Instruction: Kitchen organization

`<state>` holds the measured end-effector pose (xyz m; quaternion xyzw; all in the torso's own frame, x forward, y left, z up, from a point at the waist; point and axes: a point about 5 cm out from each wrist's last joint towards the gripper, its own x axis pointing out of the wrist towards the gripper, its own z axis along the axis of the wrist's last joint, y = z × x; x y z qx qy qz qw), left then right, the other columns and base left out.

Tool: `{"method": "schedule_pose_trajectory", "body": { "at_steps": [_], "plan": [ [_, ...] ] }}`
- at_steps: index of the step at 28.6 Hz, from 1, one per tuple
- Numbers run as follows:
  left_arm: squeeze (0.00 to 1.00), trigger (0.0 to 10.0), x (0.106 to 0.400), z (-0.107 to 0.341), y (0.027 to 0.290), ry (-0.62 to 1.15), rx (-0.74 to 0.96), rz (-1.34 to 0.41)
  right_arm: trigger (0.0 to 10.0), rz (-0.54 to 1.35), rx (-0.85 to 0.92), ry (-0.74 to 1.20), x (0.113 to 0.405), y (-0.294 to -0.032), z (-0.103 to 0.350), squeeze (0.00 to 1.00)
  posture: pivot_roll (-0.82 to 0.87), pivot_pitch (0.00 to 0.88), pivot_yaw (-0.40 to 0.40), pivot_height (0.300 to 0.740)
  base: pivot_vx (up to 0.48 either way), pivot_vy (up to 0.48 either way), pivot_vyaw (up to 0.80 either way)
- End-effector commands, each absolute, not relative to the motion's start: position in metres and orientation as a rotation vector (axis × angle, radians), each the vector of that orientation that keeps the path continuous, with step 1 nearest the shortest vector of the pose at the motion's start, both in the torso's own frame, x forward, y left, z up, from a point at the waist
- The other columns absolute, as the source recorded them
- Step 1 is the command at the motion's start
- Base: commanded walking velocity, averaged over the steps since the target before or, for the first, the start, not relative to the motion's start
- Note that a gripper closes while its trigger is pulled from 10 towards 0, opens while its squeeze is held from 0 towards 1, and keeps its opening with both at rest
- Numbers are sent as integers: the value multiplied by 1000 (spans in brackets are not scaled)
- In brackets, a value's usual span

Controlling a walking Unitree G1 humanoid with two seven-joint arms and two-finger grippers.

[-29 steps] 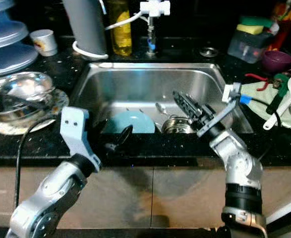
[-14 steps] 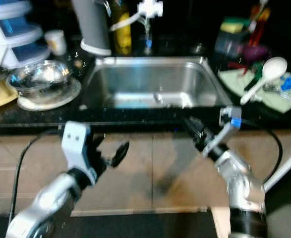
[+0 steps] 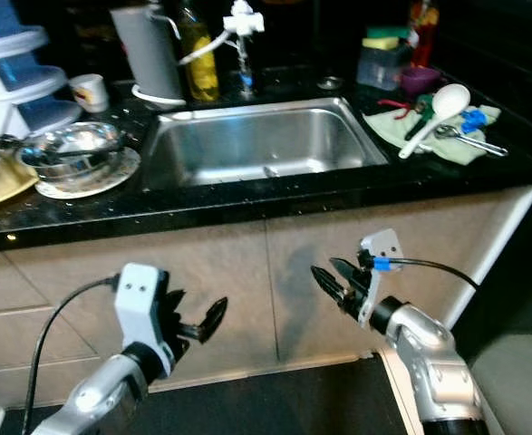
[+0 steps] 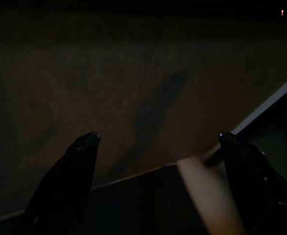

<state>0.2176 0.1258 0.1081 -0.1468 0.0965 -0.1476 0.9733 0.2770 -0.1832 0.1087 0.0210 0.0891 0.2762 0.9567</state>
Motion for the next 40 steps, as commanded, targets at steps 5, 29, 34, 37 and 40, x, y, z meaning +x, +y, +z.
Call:
{"method": "schedule_pose_trajectory", "body": {
  "at_steps": [5, 29, 34, 37, 40],
  "plan": [
    [0, 10000, 226, 100, 146, 176, -607, -256, 10000, 499, -74, 147, 277, -177, 105, 0, 18, 0, 22, 740, 0, 0, 658],
    [0, 10000, 238, 96, 139, 190, -691, -316, 10000, 391, -30, 104, 282, -182, 98, 0, 17, 0, 27, 740, 0, 0, 747],
    [0, 10000, 238, 97, 139, 188, -694, -314, 10000, 394, -23, 98, 282, -183, 99, 0, 17, 0, 29, 740, 0, 0, 744],
    [0, 10000, 238, 97, 139, 190, -696, -318, 10000, 395, -23, 96, 283, -183, 99, 0, 17, 0, 27, 740, 0, 0, 738],
    [0, 10000, 239, 97, 139, 190, -697, -321, 10000, 397, -21, 94, 283, -183, 100, 0, 17, 0, 27, 740, 0, 0, 733]
  ]
}}
